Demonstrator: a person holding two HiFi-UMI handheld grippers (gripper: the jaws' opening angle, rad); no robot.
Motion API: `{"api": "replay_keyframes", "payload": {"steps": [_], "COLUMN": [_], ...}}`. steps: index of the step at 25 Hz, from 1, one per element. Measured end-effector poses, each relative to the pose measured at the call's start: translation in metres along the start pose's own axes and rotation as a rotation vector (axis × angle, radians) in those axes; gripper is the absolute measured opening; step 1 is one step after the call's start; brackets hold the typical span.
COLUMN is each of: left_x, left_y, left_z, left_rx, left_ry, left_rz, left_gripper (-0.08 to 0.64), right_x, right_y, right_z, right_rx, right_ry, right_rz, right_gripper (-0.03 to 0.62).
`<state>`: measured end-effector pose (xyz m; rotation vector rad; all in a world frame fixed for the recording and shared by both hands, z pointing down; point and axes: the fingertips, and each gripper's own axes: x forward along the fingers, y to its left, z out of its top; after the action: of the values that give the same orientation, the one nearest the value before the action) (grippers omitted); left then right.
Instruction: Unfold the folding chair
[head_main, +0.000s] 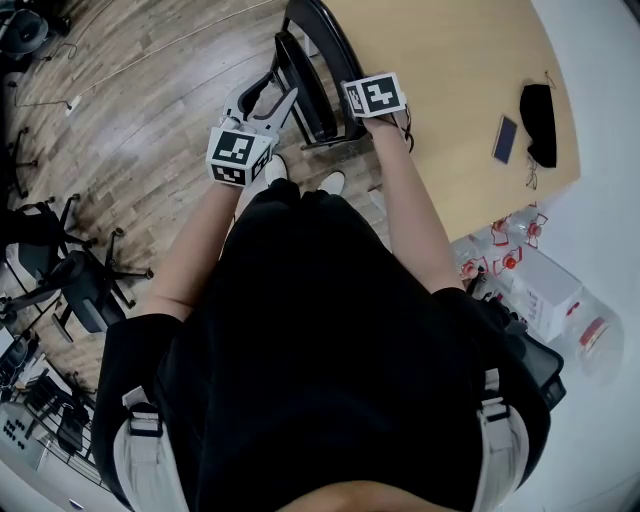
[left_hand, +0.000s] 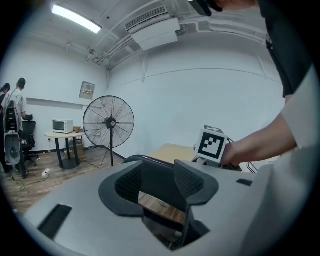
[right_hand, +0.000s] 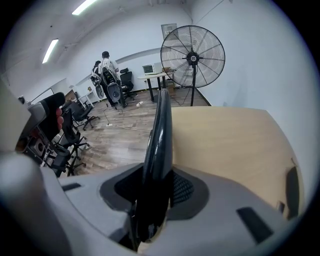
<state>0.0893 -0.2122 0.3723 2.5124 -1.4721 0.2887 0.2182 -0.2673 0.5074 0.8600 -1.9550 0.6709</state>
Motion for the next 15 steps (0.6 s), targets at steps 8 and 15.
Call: {"api": "replay_keyframes", "payload": {"steps": [8, 15], "left_x": [-0.013, -0.011], "left_y": [0.017, 0.057], "left_z": [-0.019, -0.05], "left_rx": [-0.033, -0.1], "left_ry": [0.024, 0.092], "left_rz": [0.102, 0.144], "left_gripper": [0.19, 0.19], "right_x": [-0.001, 0.001], "right_y": [0.036, 0.07], "right_z": [0.004, 0.01], "right_rx": [-0.048, -0.063], "right_ry": [-0.033, -0.04], "right_rz": [0.025, 0.019], "right_gripper": [0.124, 0.124]}}
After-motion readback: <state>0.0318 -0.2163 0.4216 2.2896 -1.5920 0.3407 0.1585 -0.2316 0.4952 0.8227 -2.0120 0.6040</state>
